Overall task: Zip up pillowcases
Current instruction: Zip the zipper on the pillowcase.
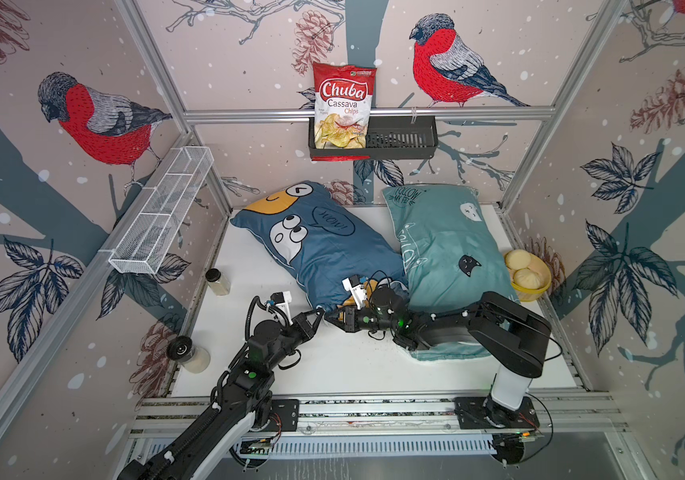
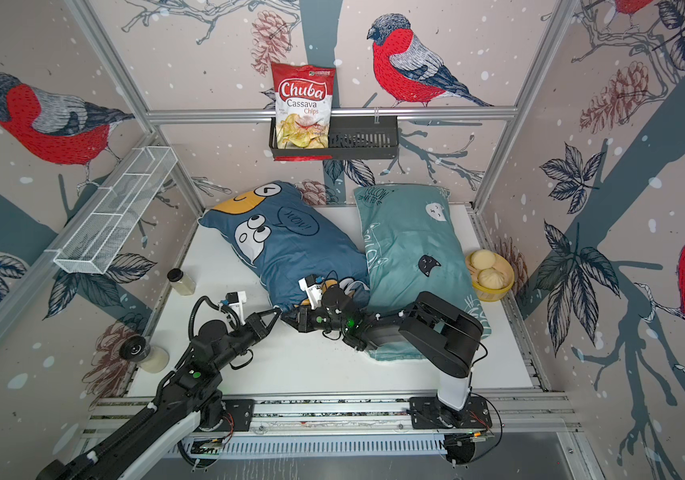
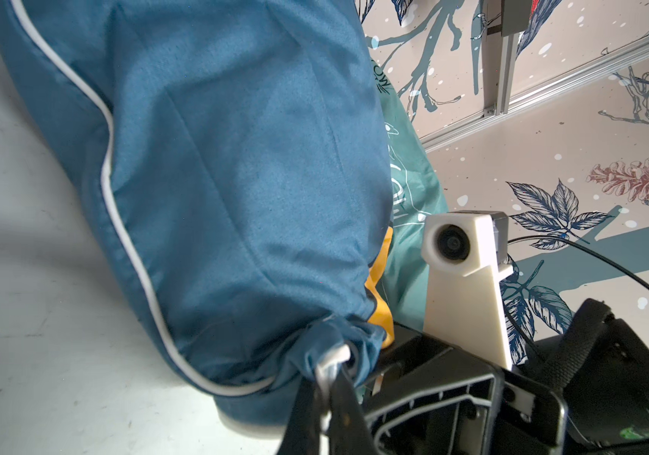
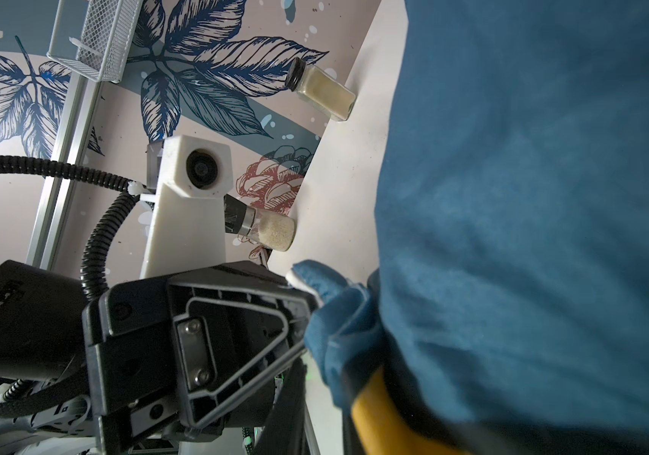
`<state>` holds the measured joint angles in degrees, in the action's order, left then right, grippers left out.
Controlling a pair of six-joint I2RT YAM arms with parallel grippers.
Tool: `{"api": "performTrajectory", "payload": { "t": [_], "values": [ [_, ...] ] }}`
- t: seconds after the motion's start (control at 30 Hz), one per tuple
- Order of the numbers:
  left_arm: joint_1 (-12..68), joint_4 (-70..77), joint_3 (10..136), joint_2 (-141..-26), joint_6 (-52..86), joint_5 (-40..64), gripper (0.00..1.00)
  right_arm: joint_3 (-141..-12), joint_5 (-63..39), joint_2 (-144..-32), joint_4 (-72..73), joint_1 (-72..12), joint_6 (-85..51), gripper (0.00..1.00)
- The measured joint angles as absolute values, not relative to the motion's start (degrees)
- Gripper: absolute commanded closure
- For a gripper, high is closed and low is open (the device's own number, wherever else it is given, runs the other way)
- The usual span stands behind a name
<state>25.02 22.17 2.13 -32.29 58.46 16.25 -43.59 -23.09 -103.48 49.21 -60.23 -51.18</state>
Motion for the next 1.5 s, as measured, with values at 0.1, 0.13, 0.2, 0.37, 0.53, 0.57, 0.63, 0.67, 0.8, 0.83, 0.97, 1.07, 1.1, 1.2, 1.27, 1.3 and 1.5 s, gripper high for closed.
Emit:
{"api": "performTrajectory", "payload": {
  "t": [0.1, 0.13, 0.2, 0.37, 0.53, 0.57, 0.63, 0.67, 0.8, 0.83, 0.97, 1.07, 1.1, 1.2, 1.27, 1.3, 1.5],
  "values": [
    [25.02, 22.17, 2.11, -32.36, 58.46, 16.1, 1.0, -43.62, -23.07, -103.48, 49.19, -60.25, -51.2, 0.85],
    [25.02, 22.17, 2.11, -32.38, 58.43, 16.05, 1.0, -43.62, -23.07, -103.48, 49.19, -60.25, -51.18, 0.85],
    [25.02, 22.17, 2.11, -32.42, 58.41, 16.05, 1.0, -43.62, -23.07, -103.46, 49.17, -60.23, -51.18, 0.87],
    [25.02, 22.15, 2.04, -32.51, 58.17, 15.97, 1.0, -43.59, -23.03, -102.91, 49.08, -60.23, -51.13, 0.89],
    [25.02, 22.15, 2.04, -32.64, 58.17, 15.97, 1.0, -43.92, -23.05, -103.11, 48.97, -60.25, -51.11, 0.85],
    [25.02, 22.15, 2.04, -32.62, 58.17, 15.97, 1.0, -44.07, -23.05, -103.24, 48.99, -60.25, -51.11, 0.85],
    [25.02, 22.06, 2.04, -32.6, 58.19, 15.97, 1.0, -44.27, -23.05, -103.53, 49.04, -60.25, -51.09, 0.84],
    [25.02, 22.0, 2.04, -32.6, 58.19, 15.94, 1.0, -44.34, -23.05, -103.68, 49.06, -60.25, -51.11, 0.84],
    [25.02, 21.82, 2.04, -32.47, 58.24, 15.9, 1.0, -44.53, -23.05, -104.03, 48.99, -60.25, -51.11, 0.85],
    [25.02, 21.8, 2.04, -32.45, 58.24, 15.9, 1.0, -44.56, -23.03, -104.03, 48.99, -60.25, -51.11, 0.87],
    [25.02, 21.54, 2.04, -32.4, 58.26, 15.86, 1.0, -44.56, -22.87, -104.18, 48.99, -60.23, -51.11, 0.94],
    [25.02, 21.34, 2.04, -32.29, 58.26, 15.25, 1.0, -44.58, -22.61, -104.2, 48.97, -60.12, -51.11, 0.99],
    [25.02, 21.28, 2.04, -32.25, 58.26, 15.25, 1.0, -44.58, -22.61, -104.2, 48.97, -60.1, -51.11, 1.0],
    [25.02, 21.12, 2.04, -32.03, 58.26, 15.22, 1.0, -44.56, -22.61, -104.2, 48.95, -60.1, -51.11, 1.0],
    [25.02, 20.88, 2.04, -31.9, 58.26, 15.2, 1.0, -44.53, -22.61, -104.2, 48.93, -60.1, -51.11, 1.0],
    [25.02, 20.8, 2.07, -31.88, 58.26, 15.22, 1.0, -44.51, -22.61, -104.18, 48.84, -60.1, -51.11, 1.0],
    [25.02, 20.84, 2.09, -32.51, 58.28, 15.27, 1.0, -44.29, -22.46, -104.03, 48.34, -59.96, -50.96, 0.97]
  ]
}}
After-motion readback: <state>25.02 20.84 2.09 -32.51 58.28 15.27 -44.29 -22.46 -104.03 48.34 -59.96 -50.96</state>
